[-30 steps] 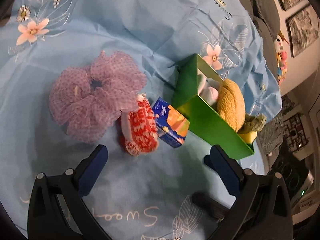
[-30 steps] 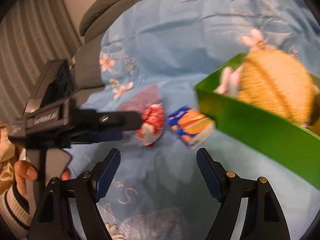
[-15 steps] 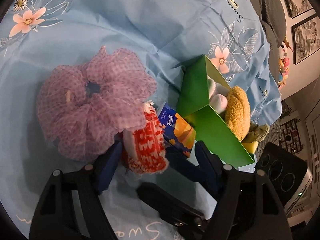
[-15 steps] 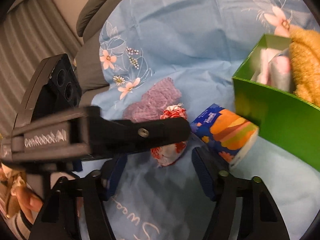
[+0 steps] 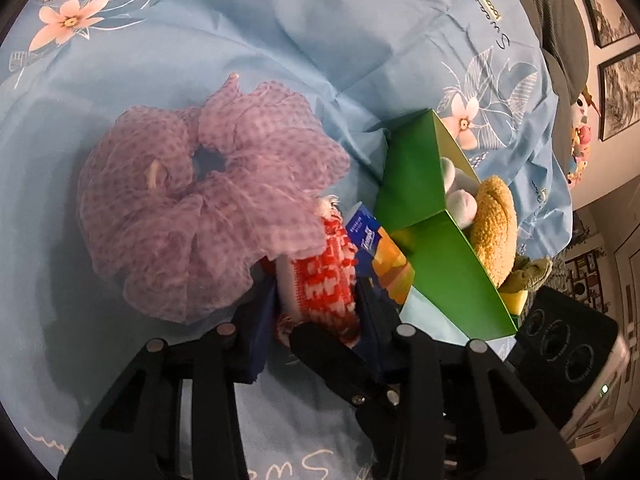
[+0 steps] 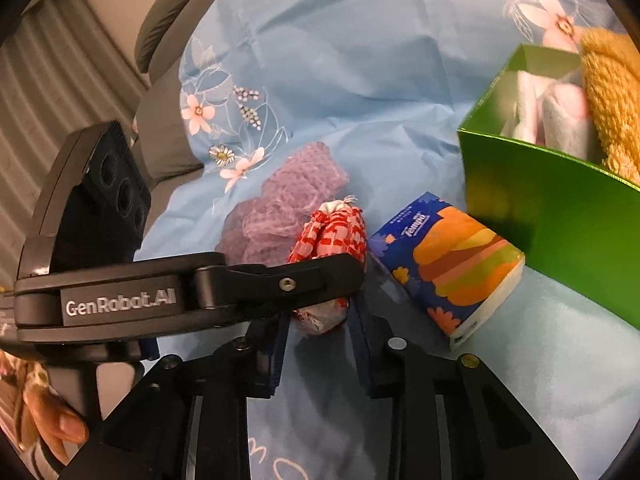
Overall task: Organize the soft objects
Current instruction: 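Lift the red-and-white plush into the green box and open both grippers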
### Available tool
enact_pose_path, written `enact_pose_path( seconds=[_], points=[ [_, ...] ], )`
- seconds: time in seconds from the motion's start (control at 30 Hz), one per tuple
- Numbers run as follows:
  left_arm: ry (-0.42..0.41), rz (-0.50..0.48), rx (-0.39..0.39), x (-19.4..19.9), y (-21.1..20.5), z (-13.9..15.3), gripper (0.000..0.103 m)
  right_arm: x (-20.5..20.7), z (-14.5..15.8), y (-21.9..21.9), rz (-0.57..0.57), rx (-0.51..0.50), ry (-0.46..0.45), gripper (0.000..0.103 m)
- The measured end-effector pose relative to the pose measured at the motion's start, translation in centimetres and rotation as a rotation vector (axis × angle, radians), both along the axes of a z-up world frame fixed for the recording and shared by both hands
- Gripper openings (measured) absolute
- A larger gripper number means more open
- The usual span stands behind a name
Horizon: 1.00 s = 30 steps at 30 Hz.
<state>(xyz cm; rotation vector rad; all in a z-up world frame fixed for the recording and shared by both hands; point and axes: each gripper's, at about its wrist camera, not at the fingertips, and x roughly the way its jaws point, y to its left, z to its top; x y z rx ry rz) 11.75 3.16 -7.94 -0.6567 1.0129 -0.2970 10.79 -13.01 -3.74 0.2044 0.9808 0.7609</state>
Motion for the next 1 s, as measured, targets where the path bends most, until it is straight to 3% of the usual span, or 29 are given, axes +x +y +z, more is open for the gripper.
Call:
enact_pose_path(
  seconds=[0.63, 1.0],
  points=[
    [-0.161, -0.106, 0.039, -6.7, -3.6, 5.4, 0.036, -6.8, 5.7, -3.0, 0.058, 0.02, -0.188, 0.029],
    [-0.246, -0.219, 0.151, -2.9, -11.9, 9.3, 0.036, -4.9, 7.7, -9.9, -0.08, 0.085, -0.261, 0.029]
  ],
)
